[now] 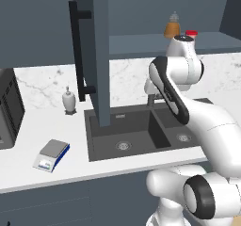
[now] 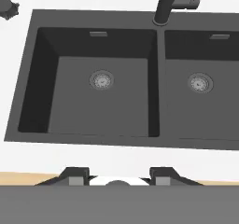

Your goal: Pick the jam and place it on the digital scale for weighing, and close the cabinet.

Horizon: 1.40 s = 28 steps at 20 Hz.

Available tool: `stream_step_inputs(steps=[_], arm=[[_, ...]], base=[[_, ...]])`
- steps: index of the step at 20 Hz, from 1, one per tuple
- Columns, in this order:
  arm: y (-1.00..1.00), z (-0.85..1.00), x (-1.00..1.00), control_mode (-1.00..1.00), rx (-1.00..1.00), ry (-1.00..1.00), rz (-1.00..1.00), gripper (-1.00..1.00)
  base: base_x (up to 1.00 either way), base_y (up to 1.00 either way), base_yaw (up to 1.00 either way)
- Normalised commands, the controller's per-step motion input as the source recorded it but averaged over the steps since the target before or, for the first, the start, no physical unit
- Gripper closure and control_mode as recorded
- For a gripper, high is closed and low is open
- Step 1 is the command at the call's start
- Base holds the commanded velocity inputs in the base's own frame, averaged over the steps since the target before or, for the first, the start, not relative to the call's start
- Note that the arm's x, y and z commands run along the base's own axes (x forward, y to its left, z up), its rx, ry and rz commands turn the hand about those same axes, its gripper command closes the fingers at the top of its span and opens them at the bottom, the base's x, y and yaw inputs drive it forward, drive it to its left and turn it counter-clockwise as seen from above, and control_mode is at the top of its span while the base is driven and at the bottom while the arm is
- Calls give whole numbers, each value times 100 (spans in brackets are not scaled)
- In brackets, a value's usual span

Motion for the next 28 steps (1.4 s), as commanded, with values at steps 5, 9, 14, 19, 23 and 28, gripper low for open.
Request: stream_step_inputs(steps=[5, 9, 14, 19, 23, 28], arm=[[0, 0, -62, -100, -2, -10, 0, -100], [-1, 36, -73, -100, -2, -27, 0, -100], [-21, 77, -52, -100, 0, -28, -1, -100], [-49, 90, -30, -100, 0, -13, 0, -100], [-53, 60, -6, -100, 0, -16, 0, -100], [-43, 50, 0, -100, 0, -16, 0, -100]], base=[[0, 0, 0], [0, 0, 0], [0, 0, 0], [0, 0, 0], [0, 0, 0], [0, 0, 0]])
